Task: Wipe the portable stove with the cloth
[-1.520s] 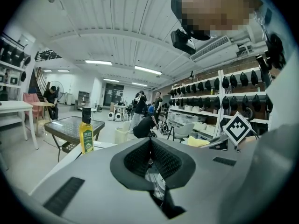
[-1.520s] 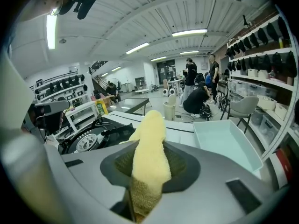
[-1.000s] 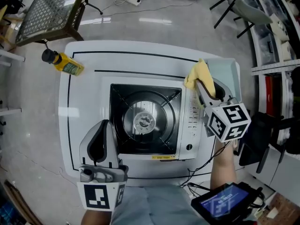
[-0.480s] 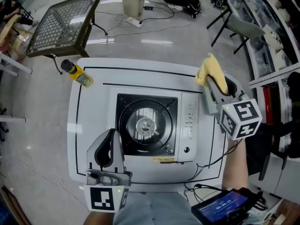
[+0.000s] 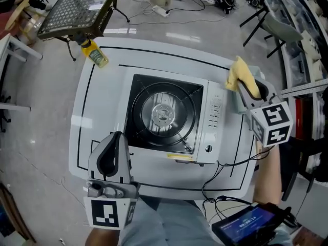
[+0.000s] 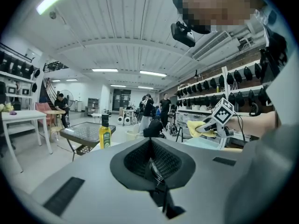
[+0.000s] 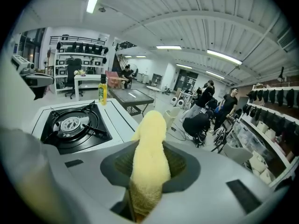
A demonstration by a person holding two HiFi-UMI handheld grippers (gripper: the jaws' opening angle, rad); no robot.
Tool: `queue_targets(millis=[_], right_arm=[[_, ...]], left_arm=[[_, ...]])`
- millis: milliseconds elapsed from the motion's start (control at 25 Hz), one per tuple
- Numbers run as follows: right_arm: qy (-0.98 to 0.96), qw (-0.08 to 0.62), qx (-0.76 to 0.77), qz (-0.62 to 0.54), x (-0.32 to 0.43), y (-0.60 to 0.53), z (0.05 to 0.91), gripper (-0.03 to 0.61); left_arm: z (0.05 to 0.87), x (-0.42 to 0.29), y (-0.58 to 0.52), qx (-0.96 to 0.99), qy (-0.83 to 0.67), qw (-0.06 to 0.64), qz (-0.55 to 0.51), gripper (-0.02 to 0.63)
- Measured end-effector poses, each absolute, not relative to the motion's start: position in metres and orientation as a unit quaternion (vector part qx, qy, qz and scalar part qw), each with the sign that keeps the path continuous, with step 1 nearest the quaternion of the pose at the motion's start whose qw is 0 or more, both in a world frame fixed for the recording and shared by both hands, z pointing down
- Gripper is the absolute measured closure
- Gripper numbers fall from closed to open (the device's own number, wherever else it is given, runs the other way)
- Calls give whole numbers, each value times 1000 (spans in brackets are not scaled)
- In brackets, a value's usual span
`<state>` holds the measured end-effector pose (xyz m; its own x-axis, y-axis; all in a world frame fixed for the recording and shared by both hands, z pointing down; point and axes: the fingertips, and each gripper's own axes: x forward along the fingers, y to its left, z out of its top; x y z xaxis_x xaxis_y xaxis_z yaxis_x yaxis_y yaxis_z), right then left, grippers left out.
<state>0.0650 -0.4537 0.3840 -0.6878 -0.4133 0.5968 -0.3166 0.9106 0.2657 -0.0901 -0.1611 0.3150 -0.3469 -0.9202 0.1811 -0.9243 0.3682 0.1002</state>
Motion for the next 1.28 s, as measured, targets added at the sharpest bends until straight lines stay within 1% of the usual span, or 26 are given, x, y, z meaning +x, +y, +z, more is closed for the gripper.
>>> queue_targets(millis=[80, 200, 400, 560, 800, 960, 1280], right_arm=[[-913, 346, 204, -72, 70, -454, 390, 452], [-903, 364, 212, -81, 76, -451, 401, 453], [-879, 399, 232, -118, 75, -453, 407, 453], [-866, 427, 227, -131, 62, -451, 418, 453], [-866, 436, 209, -125, 28, -445, 430, 453], [-867, 441, 196, -124, 8, -440, 435, 453], [-870, 443, 174, -127, -21, -430, 434, 453]], left_arm=[[316, -90, -157, 558, -824, 99, 17, 597], [328, -90, -147, 556, -823, 111, 36, 596], [331, -101, -153, 579, -808, 112, 8, 595], [339, -115, -150, 588, -800, 121, 7, 595], [352, -141, -144, 584, -800, 134, 6, 595], [366, -155, -133, 572, -805, 156, 22, 596], [365, -171, -132, 569, -807, 156, 2, 595]])
